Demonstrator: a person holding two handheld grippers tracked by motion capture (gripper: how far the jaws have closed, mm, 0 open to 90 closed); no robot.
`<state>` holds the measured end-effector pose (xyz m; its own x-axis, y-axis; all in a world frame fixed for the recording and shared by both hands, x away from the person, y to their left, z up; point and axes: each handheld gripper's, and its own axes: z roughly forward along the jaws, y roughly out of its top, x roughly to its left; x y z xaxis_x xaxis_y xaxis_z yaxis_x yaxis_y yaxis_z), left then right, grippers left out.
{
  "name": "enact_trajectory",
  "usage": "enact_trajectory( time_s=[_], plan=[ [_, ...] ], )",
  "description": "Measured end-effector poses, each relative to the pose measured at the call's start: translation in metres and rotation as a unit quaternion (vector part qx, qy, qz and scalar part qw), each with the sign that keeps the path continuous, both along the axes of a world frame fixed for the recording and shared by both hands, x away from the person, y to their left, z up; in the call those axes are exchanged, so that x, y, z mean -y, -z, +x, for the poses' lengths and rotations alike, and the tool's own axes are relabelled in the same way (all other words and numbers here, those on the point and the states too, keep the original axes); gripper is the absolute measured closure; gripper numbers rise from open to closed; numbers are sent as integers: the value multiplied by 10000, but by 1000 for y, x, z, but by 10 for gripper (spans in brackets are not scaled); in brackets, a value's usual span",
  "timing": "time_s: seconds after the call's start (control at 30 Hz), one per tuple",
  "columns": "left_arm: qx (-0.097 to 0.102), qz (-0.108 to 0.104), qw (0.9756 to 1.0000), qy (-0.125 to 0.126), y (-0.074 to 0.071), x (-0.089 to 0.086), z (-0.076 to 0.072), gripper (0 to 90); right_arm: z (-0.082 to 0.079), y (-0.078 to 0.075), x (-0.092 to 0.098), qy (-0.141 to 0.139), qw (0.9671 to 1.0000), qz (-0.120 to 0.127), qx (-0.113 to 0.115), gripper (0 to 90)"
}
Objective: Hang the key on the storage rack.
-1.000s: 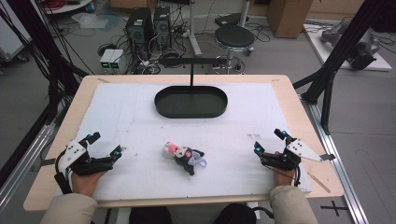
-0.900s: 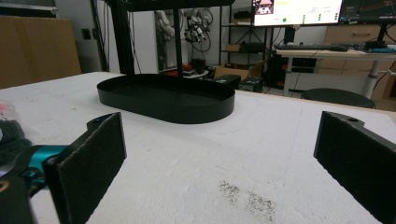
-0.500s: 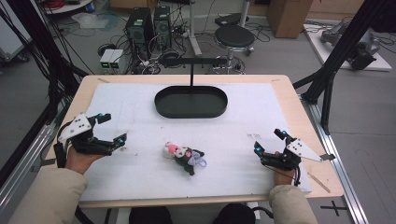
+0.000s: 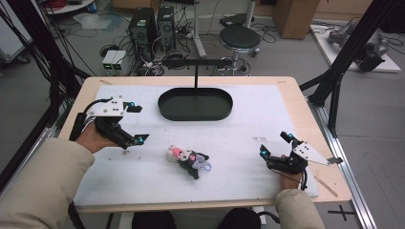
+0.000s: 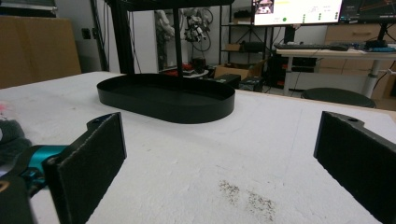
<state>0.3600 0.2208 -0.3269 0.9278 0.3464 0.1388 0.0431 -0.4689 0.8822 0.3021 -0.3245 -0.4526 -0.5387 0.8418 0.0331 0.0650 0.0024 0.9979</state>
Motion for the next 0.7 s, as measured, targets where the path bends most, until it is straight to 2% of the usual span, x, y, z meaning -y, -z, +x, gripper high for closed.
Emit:
enact_trajectory(
  time_s=[0.03, 0.07, 0.1, 0.13, 0.23, 0.27, 0.3, 0.37, 0.47, 0.57, 0.6, 0.63, 0.67, 0.7],
  plan=[
    [-23, 255, 9995, 174, -4, 9, 3, 17, 0, 0, 0, -8, 10000, -2, -3, 14],
    [-23, 255, 9995, 174, -4, 9, 3, 17, 0, 0, 0, -8, 10000, -6, 1, 14],
    [-66, 427, 9986, 309, -6, 17, 6, 17, 0, 0, 0, -17, 10000, -14, 21, 14],
    [-66, 427, 9986, 309, -6, 17, 6, 17, 0, 0, 0, -16, 10000, -15, 21, 14],
    [-85, 745, 9960, 490, -7, 30, 11, 17, 0, 0, 0, -3, 10000, 3, -2, 14],
    [-184, 866, 9941, 620, -6, 39, 14, 17, 0, 0, 0, -7, 10000, -4, 0, 14],
    [-184, 866, 9941, 620, -6, 39, 14, 17, 0, 0, 0, -5, 10000, 3, -1, 14],
    [-183, 1133, 9904, 774, -7, 48, 17, 17, 0, 0, 0, -19, 10000, -17, 23, 14],
    [-228, 1386, 9850, 1003, -7, 64, 20, 17, 0, 0, 0, -5, 10000, 3, -1, 14],
    [-334, 1551, 9796, 1230, -3, 79, 20, 17, 0, 0, 0, -7, 10000, -3, 2, 14],
    [-325, 1747, 9744, 1377, 1, 88, 19, 17, 0, 0, 0, -2, 10000, 3, 0, 14],
    [-325, 1747, 9744, 1377, 1, 88, 19, 17, 0, 0, 0, -4, 10000, 6, 0, 14],
    [-378, 1848, 9715, 1438, 5, 93, 20, 17, 0, 0, 0, -4, 10000, 4, 0, 14],
    [-378, 1848, 9715, 1438, 5, 93, 20, 17, 0, 0, 0, -4, 10000, 4, 0, 14]
  ],
)
